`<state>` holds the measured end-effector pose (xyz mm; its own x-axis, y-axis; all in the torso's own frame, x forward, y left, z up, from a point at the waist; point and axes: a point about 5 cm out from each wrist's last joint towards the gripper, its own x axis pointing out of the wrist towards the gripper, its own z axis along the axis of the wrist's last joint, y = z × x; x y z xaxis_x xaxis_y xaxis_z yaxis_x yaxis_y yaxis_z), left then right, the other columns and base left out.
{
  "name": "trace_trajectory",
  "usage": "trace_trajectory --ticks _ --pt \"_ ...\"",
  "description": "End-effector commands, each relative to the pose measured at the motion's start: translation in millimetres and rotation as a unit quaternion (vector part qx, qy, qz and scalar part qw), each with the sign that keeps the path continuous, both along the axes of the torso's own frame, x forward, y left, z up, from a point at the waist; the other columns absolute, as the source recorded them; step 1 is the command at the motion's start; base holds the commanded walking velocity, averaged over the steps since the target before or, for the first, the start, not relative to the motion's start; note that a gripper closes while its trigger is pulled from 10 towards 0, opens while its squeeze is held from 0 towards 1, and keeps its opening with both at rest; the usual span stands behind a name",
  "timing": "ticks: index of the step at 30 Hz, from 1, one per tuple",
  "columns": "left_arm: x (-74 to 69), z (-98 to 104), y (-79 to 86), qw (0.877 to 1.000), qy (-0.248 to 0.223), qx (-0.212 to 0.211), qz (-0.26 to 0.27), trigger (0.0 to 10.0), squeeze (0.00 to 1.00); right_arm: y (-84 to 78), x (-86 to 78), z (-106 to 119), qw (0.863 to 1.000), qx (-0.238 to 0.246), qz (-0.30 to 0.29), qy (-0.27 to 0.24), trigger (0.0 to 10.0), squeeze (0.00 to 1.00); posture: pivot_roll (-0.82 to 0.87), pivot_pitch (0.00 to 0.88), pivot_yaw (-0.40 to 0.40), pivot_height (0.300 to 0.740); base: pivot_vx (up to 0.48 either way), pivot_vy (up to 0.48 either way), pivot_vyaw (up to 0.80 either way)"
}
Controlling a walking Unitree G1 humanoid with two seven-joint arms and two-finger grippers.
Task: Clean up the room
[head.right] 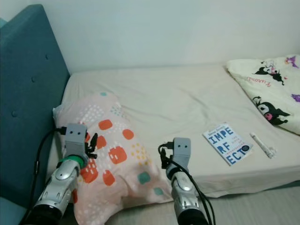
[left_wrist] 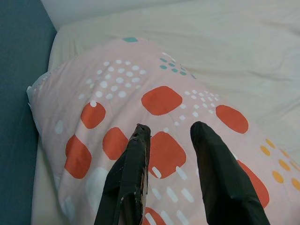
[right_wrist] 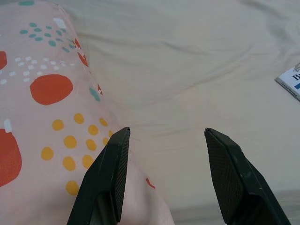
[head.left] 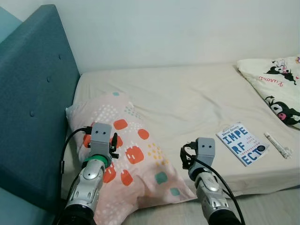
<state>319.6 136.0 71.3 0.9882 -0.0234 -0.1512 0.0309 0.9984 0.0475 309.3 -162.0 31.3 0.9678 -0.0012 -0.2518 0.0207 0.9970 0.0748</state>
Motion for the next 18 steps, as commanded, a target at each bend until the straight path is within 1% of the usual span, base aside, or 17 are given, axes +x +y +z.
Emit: trace_trajectory --ticks 1,18 --pt "-0.5 -2.3 -0.4 1.000 0.009 -0.003 -0.002 10.0 0.00 2.0 -0.3 -1.4 1.000 0.000 0.002 0.007 10.0 0.00 0.05 0.000 0.088 0.740 0.000 -0.420 0.00" --pt "0.8 0.3 1.1 1.000 0.009 -0.005 0.000 10.0 0.00 3.6 -0.2 -0.9 1.000 0.005 -0.001 0.006 10.0 0.00 0.05 0.000 0.097 0.740 0.000 -0.439 0.00"
